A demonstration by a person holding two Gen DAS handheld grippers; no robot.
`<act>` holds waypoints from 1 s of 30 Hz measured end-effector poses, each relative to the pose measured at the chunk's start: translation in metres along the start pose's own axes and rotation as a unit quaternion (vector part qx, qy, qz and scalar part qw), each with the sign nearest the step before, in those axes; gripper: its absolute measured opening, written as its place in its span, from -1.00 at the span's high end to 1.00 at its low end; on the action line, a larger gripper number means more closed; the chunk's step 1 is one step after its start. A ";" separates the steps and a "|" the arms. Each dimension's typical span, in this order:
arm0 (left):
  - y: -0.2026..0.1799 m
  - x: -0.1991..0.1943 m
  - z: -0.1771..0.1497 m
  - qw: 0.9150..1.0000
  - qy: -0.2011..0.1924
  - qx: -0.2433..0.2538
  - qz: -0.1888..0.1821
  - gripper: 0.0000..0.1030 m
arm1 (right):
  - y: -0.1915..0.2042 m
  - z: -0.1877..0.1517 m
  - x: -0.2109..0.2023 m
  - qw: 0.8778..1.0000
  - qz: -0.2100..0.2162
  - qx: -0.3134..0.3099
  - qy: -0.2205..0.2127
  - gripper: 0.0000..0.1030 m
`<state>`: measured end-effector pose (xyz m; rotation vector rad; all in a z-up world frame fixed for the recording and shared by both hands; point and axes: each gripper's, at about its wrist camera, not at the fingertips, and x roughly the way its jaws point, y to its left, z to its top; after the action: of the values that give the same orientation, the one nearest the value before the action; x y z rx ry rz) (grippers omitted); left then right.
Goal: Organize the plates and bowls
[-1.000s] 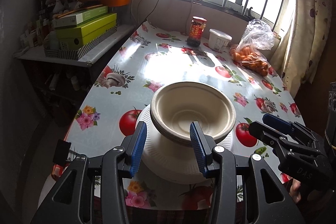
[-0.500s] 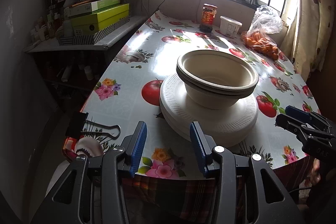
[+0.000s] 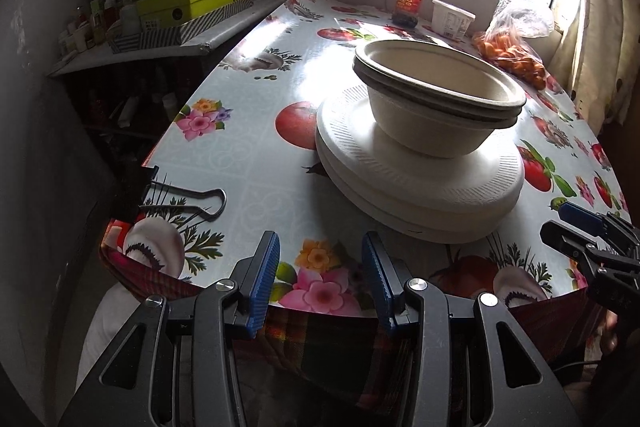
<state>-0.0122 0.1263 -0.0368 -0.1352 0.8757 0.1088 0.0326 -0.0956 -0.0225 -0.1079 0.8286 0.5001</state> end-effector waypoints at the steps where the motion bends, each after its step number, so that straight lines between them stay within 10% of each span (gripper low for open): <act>1: -0.001 0.002 -0.001 1.000 0.003 0.001 0.000 0.14 | 0.000 0.000 0.001 1.000 0.000 0.001 0.001 -0.13; 30: -0.017 0.011 -0.002 1.000 -0.013 0.015 0.025 -0.06 | 0.013 -0.003 0.015 0.999 -0.038 -0.020 0.007 -0.31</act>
<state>-0.0043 0.1096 -0.0451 -0.0839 0.8555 0.1434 0.0327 -0.0792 -0.0338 -0.1796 0.8262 0.4456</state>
